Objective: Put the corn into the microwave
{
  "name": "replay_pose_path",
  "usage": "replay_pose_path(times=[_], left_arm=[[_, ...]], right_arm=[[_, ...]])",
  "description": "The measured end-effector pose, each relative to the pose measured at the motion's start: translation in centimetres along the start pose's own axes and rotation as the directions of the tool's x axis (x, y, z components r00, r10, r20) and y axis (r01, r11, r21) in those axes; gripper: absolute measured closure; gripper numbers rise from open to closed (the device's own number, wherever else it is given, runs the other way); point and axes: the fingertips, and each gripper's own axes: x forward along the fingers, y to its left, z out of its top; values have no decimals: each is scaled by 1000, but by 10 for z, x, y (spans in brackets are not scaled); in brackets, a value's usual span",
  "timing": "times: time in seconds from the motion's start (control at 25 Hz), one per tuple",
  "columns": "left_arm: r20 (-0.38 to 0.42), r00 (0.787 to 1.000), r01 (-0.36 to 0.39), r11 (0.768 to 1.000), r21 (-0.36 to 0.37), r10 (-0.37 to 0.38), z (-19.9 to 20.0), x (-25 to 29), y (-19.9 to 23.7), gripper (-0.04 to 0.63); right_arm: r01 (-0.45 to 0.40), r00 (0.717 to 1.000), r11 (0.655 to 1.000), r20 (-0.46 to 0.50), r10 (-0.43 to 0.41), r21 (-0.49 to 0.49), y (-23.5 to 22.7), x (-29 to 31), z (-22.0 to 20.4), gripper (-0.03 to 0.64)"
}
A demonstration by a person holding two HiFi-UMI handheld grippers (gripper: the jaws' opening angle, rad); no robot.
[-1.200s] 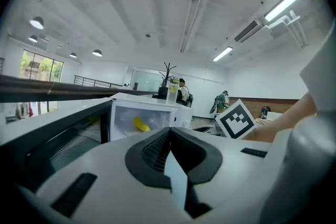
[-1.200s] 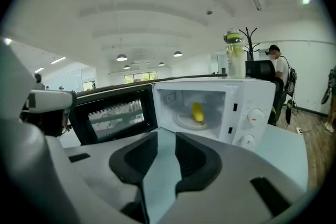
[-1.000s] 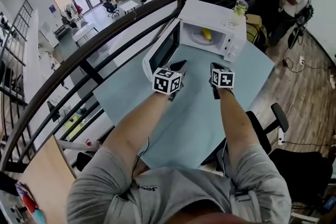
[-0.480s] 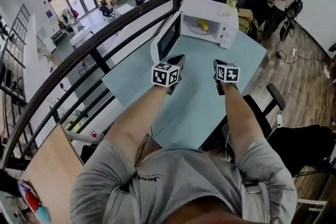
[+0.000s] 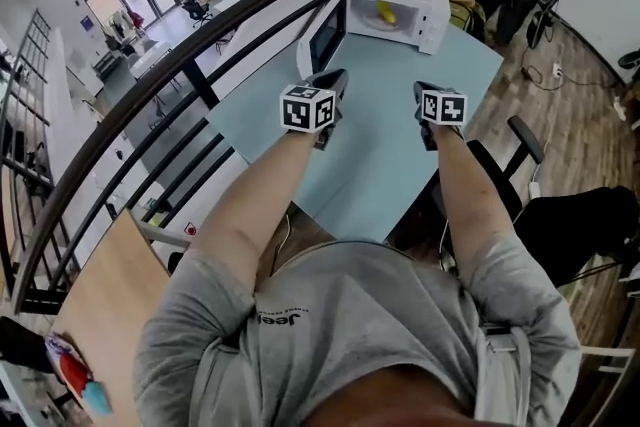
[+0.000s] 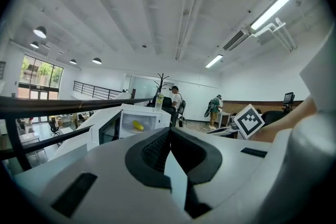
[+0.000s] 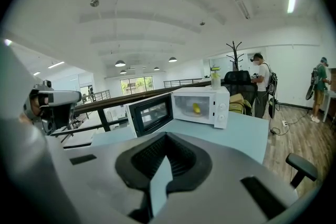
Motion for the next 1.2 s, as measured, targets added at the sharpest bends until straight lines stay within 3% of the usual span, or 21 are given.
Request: replay_pose_path(times=[0.36, 0.72, 0.92, 1.2], left_arm=[[-14, 999, 36, 999, -1, -36, -5, -48, -26, 577], [33, 995, 91, 996, 0, -90, -1, -72, -67, 577], [54, 995, 82, 995, -55, -80, -11, -71, -93, 577], [73, 995, 63, 998, -18, -62, -20, -76, -154, 577]], right_arm=[[2, 1000, 1000, 0, -2, 30, 14, -55, -13, 598], [-44, 998, 996, 44, 41, 74, 0, -102, -18, 598], [-110, 992, 993, 61, 108, 32, -6, -132, -16, 598], [-204, 974, 978, 96, 207, -47, -28, -201, -15, 598]])
